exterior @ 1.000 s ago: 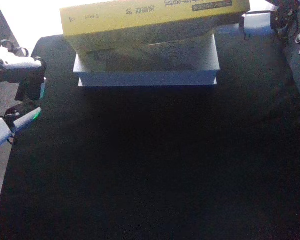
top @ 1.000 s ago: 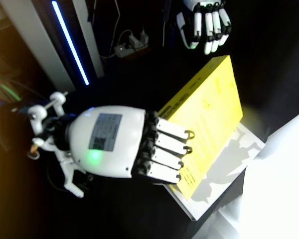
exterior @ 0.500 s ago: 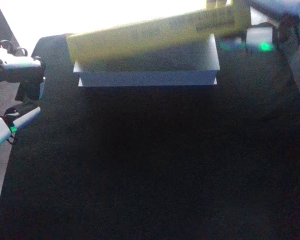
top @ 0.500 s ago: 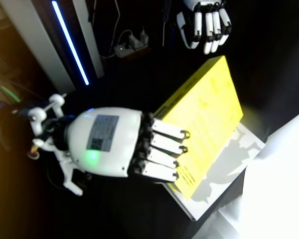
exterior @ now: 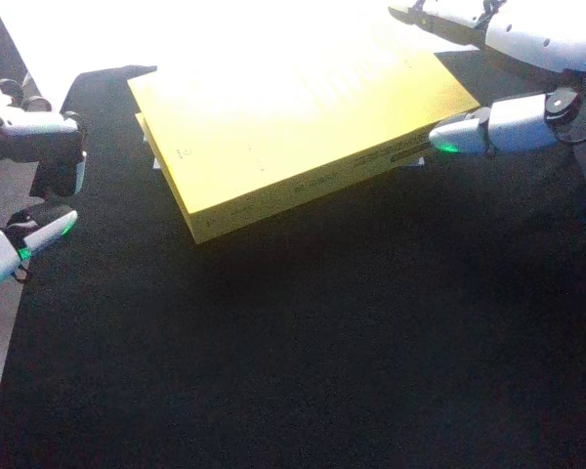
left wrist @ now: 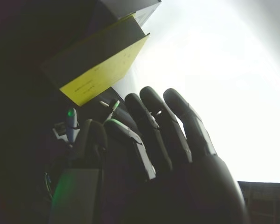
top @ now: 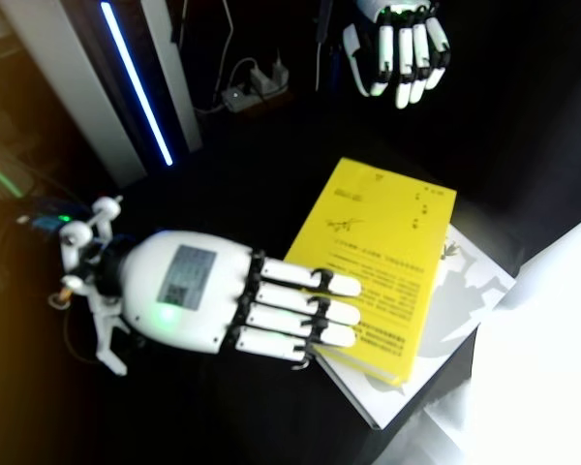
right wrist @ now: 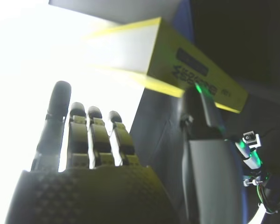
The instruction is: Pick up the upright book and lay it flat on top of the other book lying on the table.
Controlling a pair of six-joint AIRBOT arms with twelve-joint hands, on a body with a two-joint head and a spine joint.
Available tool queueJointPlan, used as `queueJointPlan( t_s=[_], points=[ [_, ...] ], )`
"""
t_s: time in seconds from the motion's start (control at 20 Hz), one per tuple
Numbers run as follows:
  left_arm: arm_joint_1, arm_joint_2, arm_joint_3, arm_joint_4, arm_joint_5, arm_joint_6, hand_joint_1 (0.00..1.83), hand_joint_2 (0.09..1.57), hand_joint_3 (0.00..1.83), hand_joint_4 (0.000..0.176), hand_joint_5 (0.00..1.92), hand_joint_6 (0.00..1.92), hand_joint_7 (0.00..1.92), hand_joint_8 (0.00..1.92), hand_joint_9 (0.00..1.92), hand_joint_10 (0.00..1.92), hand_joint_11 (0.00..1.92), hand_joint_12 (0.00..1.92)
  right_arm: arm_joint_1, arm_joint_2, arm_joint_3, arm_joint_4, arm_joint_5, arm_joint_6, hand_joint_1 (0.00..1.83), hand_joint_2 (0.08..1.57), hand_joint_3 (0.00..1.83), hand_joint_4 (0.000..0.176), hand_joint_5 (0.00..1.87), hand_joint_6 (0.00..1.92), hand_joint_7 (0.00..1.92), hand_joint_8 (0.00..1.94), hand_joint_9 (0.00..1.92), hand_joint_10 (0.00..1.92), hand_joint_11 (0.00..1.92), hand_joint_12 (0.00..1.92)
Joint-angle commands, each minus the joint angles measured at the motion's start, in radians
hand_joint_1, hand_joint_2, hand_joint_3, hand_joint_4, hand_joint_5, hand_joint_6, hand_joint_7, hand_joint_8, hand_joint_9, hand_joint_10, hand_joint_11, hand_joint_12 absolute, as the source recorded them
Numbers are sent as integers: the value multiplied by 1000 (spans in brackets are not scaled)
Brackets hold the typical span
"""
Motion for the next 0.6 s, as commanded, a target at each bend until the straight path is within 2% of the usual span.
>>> queueJointPlan(
  t_s=[0.0, 0.05, 0.1, 0.15, 0.2, 0.25, 0.3, 0.35, 0.4, 0.45, 0.5, 0.55],
  points=[
    [-4, 1, -1, 6, -125, 3, 1120, 1261, 0, 20, 663, 1390, 764, 1389, 624, 814, 285, 1407, 8, 24, -7, 22, 141, 30, 462, 1033, 0, 18, 0, 0, 0, 0, 0, 0, 0, 119],
    [-4, 2, -1, 6, -125, 3, 1118, 1261, 0, 28, 662, 1416, 759, 1376, 631, 805, 317, 1377, 8, 39, -13, 12, 161, 64, 460, 1035, 0, 4, 0, 0, 0, 0, 0, 0, 0, 23],
    [-3, 2, -2, 5, -124, 3, 1122, 1256, 0, 30, 668, 1419, 769, 1349, 638, 784, 303, 1373, 8, 62, -21, -19, 201, 143, 469, 1031, 0, 0, 0, 0, 0, 0, 0, 0, 0, 4],
    [-3, 2, -2, 5, -123, 3, 1119, 1260, 1, 23, 650, 1439, 772, 1351, 648, 770, 305, 1381, 8, 74, -29, -45, 227, 195, 441, 1031, 0, 0, 0, 0, 0, 0, 0, 0, 0, 0],
    [-3, 2, -2, 3, -121, 3, 1119, 1263, 0, 21, 645, 1444, 771, 1355, 657, 751, 316, 1366, 8, 94, -52, -59, 252, 211, 435, 1028, 0, 8, 0, 0, 0, 0, 0, 0, 0, 0],
    [-3, 2, -2, 2, -121, 3, 1121, 1260, 0, 21, 652, 1430, 773, 1355, 671, 748, 340, 1353, 8, 109, -70, -61, 264, 211, 367, 1022, 0, 5, 0, 0, 0, 0, 0, 0, 0, 0],
    [-1, 2, -3, -1, -121, 3, 1117, 1262, 0, 30, 660, 1430, 758, 1368, 656, 737, 330, 1333, 8, 136, -105, -68, 282, 211, 395, 992, 0, 66, 0, 0, 0, 0, 0, 0, 0, 0],
    [1, 3, -4, -3, -121, 3, 1117, 1262, 0, 30, 660, 1430, 758, 1368, 656, 737, 330, 1333, 9, 152, -125, -69, 304, 212, 395, 992, 0, 66, 0, 0, 0, 0, 0, 0, 0, 0],
    [2, 3, -4, -4, -122, 3, 1124, 1251, 0, 33, 683, 1407, 772, 1335, 665, 721, 348, 1322, 9, 170, -139, -69, 322, 216, 413, 996, 0, 53, 0, 0, 0, 0, 0, 0, 0, 0],
    [3, 4, -5, -5, -122, 3, 966, 1224, 0, 138, 749, 1325, 711, 803, 676, 694, 367, 1308, 8, 189, -149, -71, 344, 239, 411, 1017, 0, 35, 0, 0, 0, 0, 0, 0, 0, 0],
    [5, 5, -7, -5, -124, 3, 1102, 1231, 1, 52, 712, 1357, 789, 1191, 693, 676, 373, 1303, -4, 197, -151, -86, 389, 310, 416, 1025, 0, 31, 0, 0, 0, 0, 0, 0, 0, 0],
    [6, 7, -8, -6, -126, 3, 1118, 1247, 3, 39, 688, 1391, 771, 1322, 678, 666, 351, 1315, -20, 200, -146, -95, 436, 380, 421, 1091, 7, 0, 0, 0, 0, 0, 0, 0, 0, 0]
  ],
)
